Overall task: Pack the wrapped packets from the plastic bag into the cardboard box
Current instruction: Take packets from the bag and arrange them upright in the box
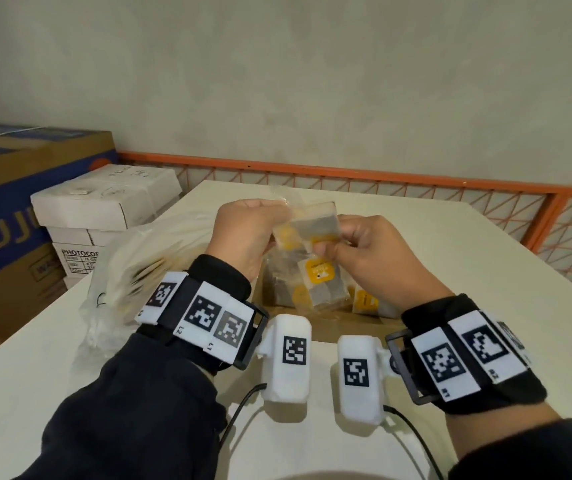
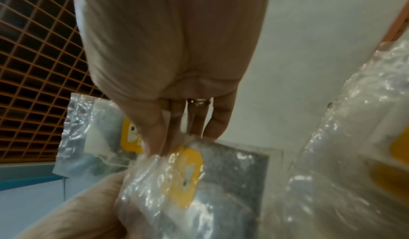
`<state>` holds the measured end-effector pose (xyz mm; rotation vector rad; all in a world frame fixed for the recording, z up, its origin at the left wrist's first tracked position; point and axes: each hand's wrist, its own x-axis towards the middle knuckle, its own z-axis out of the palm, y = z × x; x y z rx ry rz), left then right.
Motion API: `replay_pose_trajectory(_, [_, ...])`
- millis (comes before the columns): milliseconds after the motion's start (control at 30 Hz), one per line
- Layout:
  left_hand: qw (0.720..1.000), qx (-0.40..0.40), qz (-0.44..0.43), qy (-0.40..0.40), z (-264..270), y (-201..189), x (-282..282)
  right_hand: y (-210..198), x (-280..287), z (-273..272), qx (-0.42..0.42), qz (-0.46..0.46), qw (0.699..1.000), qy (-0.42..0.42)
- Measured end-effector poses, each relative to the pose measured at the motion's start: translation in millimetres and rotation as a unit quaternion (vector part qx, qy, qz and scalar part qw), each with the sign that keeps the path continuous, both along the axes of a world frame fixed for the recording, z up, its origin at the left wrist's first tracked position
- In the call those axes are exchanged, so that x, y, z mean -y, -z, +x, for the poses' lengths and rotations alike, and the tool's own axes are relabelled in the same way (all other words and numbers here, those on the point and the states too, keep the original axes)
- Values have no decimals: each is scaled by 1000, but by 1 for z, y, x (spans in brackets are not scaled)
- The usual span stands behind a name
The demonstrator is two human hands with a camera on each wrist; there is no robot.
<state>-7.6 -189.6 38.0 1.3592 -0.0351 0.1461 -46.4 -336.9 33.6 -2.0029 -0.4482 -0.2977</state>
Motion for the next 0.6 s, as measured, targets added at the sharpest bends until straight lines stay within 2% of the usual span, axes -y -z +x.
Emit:
replay_pose_trajectory(100, [1000, 4, 13, -26, 3, 1, -3, 0, 6, 3, 5, 77, 996, 46])
replay_pose_trajectory(200, [998, 28, 35, -45, 4, -2, -4, -3, 15, 8, 6, 178, 980, 91])
replay_pose_trajectory(300, [992, 76, 95, -38, 0, -4, -1, -5, 22, 10, -1, 227, 968, 107])
replay_pose_trajectory(433, [984, 80, 155, 40, -10, -5, 10, -6, 24, 10, 18, 220, 968, 120])
replay_pose_trajectory(600, [991, 25, 97, 93, -17, -7, 16, -5, 23, 11, 26, 190, 974, 120])
